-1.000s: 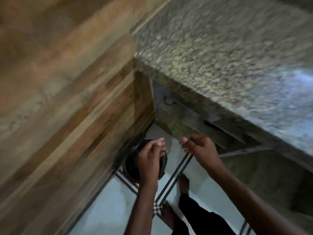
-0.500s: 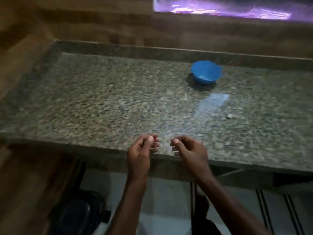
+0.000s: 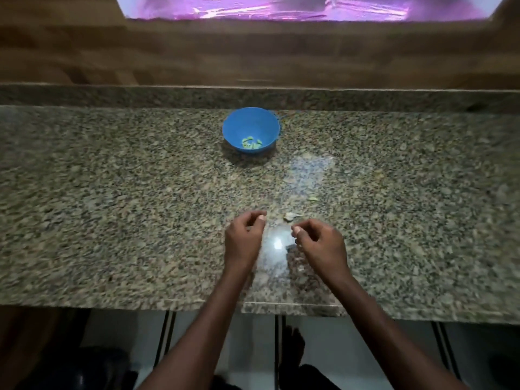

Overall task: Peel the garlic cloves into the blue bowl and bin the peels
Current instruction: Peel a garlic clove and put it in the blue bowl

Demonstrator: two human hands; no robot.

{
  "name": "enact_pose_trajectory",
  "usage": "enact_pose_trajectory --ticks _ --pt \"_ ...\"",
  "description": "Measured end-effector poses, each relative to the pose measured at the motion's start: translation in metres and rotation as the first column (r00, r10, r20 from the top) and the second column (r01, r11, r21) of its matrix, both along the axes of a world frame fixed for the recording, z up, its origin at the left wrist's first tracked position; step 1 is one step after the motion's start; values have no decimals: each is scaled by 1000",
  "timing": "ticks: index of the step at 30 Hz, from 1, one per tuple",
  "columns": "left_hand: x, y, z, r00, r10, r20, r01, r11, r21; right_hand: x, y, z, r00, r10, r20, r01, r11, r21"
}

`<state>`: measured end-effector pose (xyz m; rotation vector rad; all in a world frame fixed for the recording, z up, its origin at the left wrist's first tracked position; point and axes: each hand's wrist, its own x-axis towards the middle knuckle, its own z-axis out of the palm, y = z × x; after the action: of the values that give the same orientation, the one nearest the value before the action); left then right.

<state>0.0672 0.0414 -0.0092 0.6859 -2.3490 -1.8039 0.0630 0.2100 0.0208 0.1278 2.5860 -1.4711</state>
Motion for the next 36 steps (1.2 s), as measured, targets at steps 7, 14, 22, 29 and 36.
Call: enact_pose_trajectory --ticks 7,14,22,29,36 --pt "-33 3 -62 951 -211 227 306 523 -795 -79 23 -31 994 -58 -93 85 941 327" --pt "-35 1 -64 953 -185 241 302 488 -819 -134 23 -40 997 69 -37 -43 882 470" --pt "-35 0 -60 955 -179 238 297 535 -791 -206 -37 4 978 157 -139 -130 974 184" --pt "-34 3 -60 959 -177 222 283 551 -785 -262 -116 17 938 270 -219 -191 926 326" --pt "-33 4 -63 962 -186 201 272 552 -788 -229 -69 4 928 182 -325 -105 965 240"
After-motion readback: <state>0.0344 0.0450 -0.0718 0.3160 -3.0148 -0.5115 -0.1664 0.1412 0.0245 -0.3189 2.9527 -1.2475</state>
